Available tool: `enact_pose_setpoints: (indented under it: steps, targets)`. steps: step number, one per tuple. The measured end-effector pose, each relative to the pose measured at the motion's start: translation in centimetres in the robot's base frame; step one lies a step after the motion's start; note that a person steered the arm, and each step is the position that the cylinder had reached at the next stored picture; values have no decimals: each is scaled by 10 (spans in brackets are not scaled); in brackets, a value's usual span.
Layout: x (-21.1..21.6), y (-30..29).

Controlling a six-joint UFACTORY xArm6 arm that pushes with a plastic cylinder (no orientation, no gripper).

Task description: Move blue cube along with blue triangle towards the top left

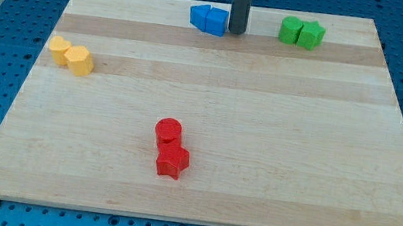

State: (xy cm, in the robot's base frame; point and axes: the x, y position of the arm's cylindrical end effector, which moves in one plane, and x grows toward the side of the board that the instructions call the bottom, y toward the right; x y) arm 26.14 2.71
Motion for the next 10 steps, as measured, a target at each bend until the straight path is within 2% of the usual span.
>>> enact_pose_setpoints:
  steps: [6,8,9,10]
  targets:
    - [1,-1]
    - [84,14]
    - [95,26]
    - [65,17]
